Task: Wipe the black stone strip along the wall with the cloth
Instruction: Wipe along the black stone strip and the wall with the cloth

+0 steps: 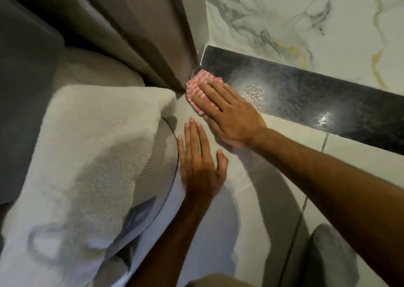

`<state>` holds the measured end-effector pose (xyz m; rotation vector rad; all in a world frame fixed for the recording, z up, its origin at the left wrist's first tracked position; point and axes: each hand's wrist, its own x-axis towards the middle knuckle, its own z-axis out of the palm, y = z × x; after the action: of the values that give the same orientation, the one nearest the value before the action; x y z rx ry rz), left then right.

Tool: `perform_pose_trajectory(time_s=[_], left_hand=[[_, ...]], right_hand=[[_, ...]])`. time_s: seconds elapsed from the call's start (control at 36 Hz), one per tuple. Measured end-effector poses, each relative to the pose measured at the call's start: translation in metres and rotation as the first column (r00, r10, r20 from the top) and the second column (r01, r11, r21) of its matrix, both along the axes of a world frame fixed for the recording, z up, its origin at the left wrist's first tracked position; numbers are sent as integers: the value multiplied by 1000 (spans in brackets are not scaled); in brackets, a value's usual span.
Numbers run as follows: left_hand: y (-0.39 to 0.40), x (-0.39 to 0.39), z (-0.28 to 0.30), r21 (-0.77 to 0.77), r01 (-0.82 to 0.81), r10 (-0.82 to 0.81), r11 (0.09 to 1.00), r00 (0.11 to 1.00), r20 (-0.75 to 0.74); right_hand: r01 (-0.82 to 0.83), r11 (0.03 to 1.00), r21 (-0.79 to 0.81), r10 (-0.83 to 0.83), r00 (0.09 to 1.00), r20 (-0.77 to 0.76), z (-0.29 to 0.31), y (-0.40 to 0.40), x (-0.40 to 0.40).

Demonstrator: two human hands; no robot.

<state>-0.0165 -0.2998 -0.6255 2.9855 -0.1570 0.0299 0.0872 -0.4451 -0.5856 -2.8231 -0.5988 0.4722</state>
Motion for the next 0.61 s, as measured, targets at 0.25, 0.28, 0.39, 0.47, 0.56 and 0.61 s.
perform_pose_trajectory(time_s=[0.25, 0.28, 0.39, 0.47, 0.56, 0.61], left_hand=[[-2, -1, 7, 108, 56, -48, 993, 996, -71], [-2, -1, 6, 117, 71, -64, 991, 996, -66], [1, 0, 4, 83, 93, -90, 992, 995, -37], [0, 0, 3, 56, 93, -91, 994, 995, -38], [1, 1, 4, 104, 111, -107, 988, 993, -48], [0, 1, 7, 133, 115, -105, 984, 992, -76]], right_hand=[[440, 898, 22, -440, 897, 30, 19, -55, -26], [492, 870, 26, -493, 869, 47, 18, -46, -14], [486, 872, 59, -489, 871, 50, 4, -1, 25], [295, 952, 82, -299, 953, 42, -1, 13, 11], [257, 957, 133, -266, 963, 48, 2, -2, -34], [322, 936, 142, -333, 941, 63, 5, -21, -64]])
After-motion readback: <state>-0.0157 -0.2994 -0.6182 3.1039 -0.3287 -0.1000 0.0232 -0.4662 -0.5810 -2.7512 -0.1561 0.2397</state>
